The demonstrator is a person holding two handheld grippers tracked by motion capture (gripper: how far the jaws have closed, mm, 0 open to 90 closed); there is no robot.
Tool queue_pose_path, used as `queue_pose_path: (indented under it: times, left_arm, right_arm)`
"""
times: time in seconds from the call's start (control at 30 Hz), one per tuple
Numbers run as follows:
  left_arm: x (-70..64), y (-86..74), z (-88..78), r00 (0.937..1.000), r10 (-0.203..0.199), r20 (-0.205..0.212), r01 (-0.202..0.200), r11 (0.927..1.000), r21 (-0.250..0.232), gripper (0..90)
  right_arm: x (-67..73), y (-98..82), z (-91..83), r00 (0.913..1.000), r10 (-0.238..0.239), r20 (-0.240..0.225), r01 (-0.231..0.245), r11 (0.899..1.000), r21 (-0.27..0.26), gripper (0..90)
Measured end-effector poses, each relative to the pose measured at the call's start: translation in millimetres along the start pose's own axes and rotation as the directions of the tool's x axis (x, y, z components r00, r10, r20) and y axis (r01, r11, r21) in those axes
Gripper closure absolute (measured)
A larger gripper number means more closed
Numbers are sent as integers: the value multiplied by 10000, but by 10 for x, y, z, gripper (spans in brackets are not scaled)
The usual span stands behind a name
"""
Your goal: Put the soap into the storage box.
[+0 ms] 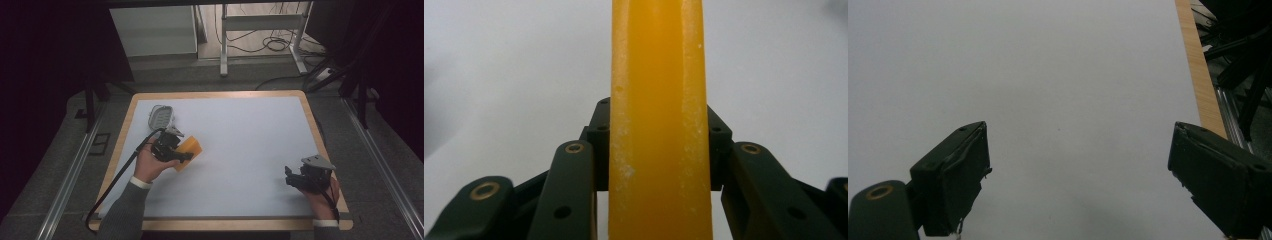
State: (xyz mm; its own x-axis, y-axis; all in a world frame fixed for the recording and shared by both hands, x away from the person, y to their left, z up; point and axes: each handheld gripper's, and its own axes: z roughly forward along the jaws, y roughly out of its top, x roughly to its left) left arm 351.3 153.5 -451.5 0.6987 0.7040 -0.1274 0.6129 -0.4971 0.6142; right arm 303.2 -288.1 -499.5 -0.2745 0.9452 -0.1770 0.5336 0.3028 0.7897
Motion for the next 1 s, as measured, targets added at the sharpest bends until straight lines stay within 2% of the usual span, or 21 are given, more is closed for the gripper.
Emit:
queue_pose_path:
  times: [0.33,0.63,0.77,1.0]
  left_arm:
    - [57,3,-109,9998,-128,-150,123,9994,-315,611]
    - [93,7,-173,9997,-113,-212,104,9991,-413,611]
    - [103,11,-199,9994,-257,-230,243,9979,-596,611]
    - [128,61,-265,9993,-279,-238,259,9965,-794,611]
  right_arm:
    - [-12,-4,2,10000,9,23,-9,10000,13,99]
    - [-18,-7,3,10000,45,67,-45,10000,39,99]
    - [-24,-8,3,9999,77,95,-78,10000,43,99]
    - [-35,-6,-8,9998,148,161,-148,9999,4,99]
